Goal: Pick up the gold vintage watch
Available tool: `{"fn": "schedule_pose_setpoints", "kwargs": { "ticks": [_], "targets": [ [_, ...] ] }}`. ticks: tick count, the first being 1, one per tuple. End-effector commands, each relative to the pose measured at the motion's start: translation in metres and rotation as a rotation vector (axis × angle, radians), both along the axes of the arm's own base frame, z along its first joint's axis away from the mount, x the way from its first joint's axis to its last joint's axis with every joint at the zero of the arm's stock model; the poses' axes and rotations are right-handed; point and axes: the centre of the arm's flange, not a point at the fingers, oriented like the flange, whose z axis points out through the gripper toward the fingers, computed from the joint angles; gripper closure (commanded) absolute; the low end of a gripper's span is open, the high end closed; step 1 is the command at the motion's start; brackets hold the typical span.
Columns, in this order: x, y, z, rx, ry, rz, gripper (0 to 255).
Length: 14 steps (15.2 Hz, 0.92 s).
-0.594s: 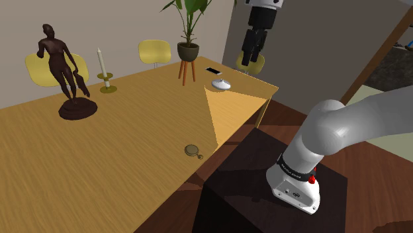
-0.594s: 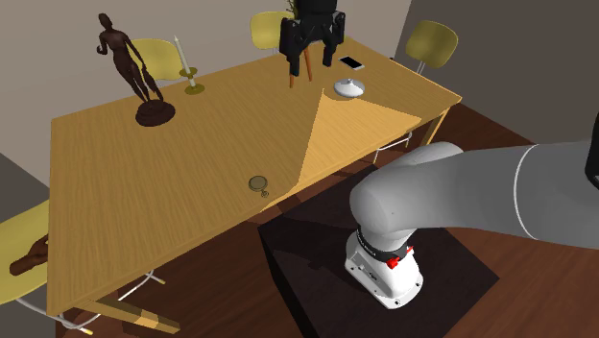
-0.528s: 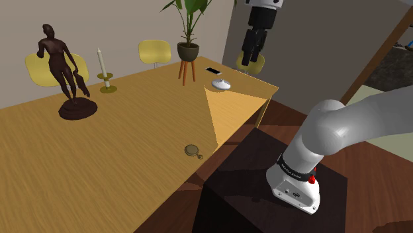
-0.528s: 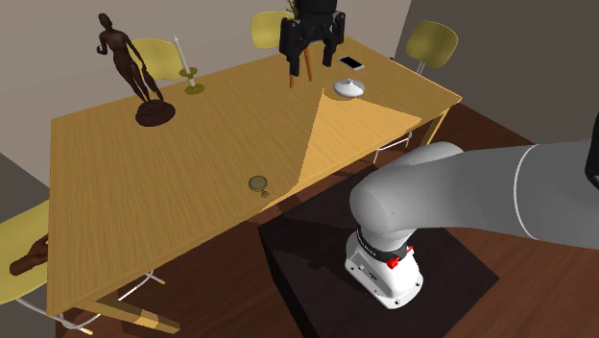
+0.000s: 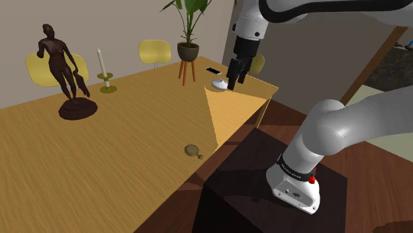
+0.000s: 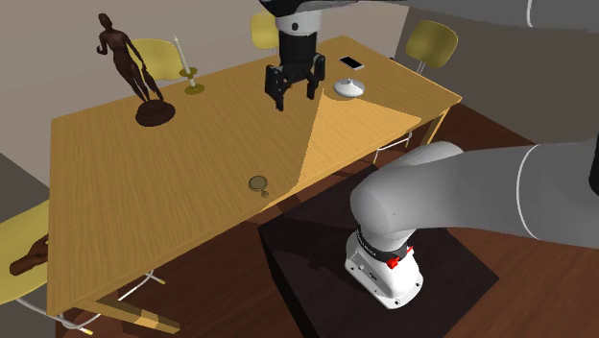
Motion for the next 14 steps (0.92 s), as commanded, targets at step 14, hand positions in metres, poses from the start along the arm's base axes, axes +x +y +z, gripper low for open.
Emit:
{"fn": "schedule_pose_setpoints", "kwargs": {
  "ticks": [14],
  "targets": [
    [0.028, 0.081, -0.182, -0.037, -0.050, -0.040, 0]
  ]
}}
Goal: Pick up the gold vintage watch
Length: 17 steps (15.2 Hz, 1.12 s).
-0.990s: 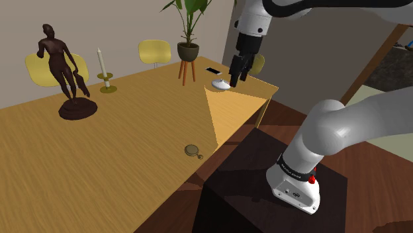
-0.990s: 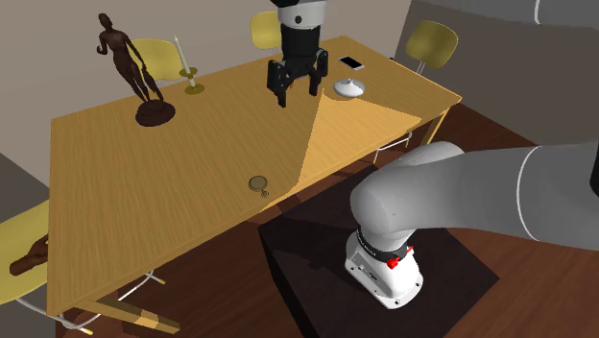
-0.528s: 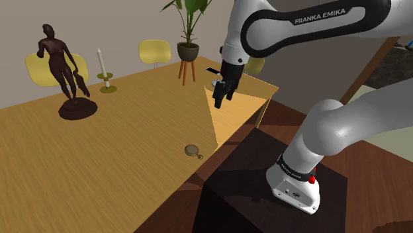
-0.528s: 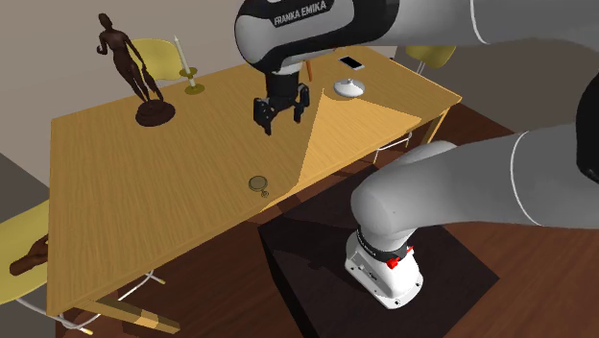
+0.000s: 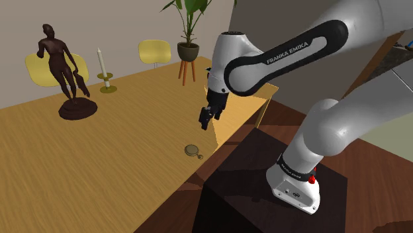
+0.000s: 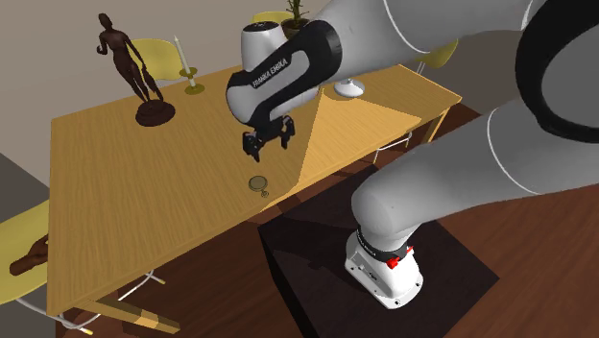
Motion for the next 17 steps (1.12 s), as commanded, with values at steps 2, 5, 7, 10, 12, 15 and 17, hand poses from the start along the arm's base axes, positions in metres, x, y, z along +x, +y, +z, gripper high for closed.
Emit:
{"fn": "schedule_pose_setpoints", "kwargs": {
  "ticks": [2, 5, 7, 10, 12, 15, 17],
  "targets": [
    [0.008, 0.016, -0.041, -0.006, -0.012, -0.008, 0],
    [0.015, 0.031, -0.077, -0.013, -0.021, -0.016, 0],
    [0.020, 0.040, -0.101, -0.018, -0.028, -0.021, 0],
    [0.025, 0.049, -0.128, -0.022, -0.033, -0.026, 0],
    [0.025, 0.049, -0.139, -0.022, -0.033, -0.026, 0],
    [0.025, 0.049, -0.155, -0.022, -0.033, -0.026, 0],
    [0.025, 0.049, -0.163, -0.022, -0.033, -0.026, 0]
  ]
}}
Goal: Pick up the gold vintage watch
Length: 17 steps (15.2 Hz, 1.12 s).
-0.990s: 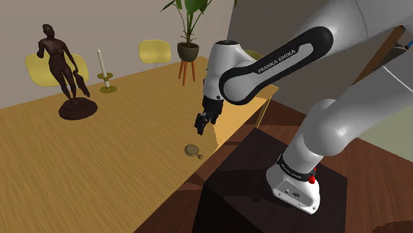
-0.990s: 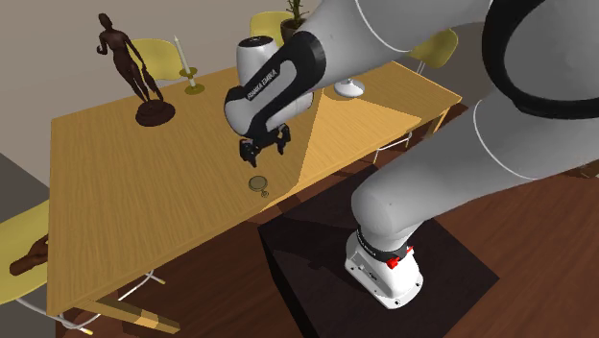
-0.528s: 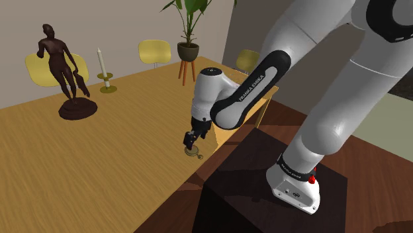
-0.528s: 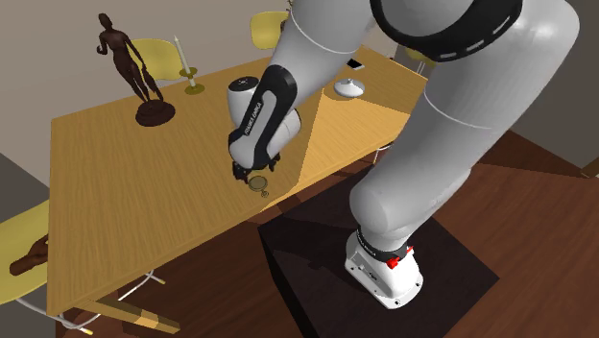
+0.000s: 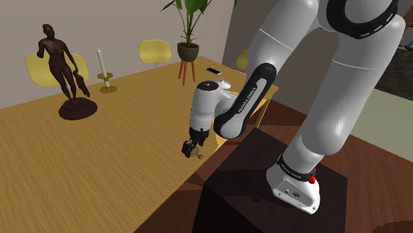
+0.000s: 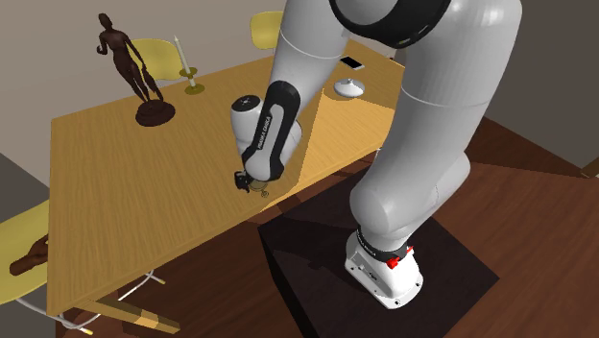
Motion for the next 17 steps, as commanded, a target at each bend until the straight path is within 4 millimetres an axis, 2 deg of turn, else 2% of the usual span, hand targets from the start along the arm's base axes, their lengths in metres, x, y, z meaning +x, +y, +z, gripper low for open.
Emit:
{"fn": "schedule_pose_setpoints", "kwargs": {
  "ticks": [1, 2, 11, 17],
  "targets": [
    [0.000, 0.001, -0.004, 0.000, -0.001, 0.001, 0],
    [0.000, 0.001, -0.004, 0.000, -0.001, 0.001, 255],
    [0.000, 0.001, -0.004, 0.000, -0.001, 0.001, 255],
    [0.000, 0.001, 0.027, 0.000, -0.001, 0.001, 255]
  ]
}}
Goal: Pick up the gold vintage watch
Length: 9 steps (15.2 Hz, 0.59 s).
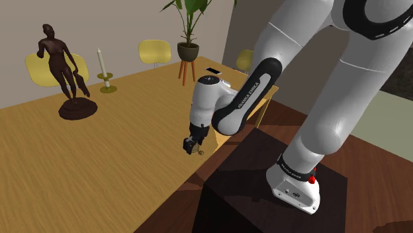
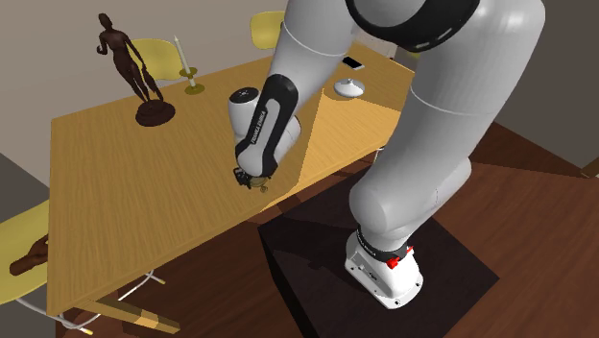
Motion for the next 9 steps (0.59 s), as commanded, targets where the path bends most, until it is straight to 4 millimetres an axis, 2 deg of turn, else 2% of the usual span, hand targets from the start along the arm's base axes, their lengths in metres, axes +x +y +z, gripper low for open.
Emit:
{"fn": "schedule_pose_setpoints", "kwargs": {
  "ticks": [1, 9],
  "targets": [
    [-0.001, 0.001, 0.011, 0.001, 0.001, -0.001, 255],
    [-0.001, 0.001, 0.053, 0.001, 0.001, -0.001, 255]
  ]
}}
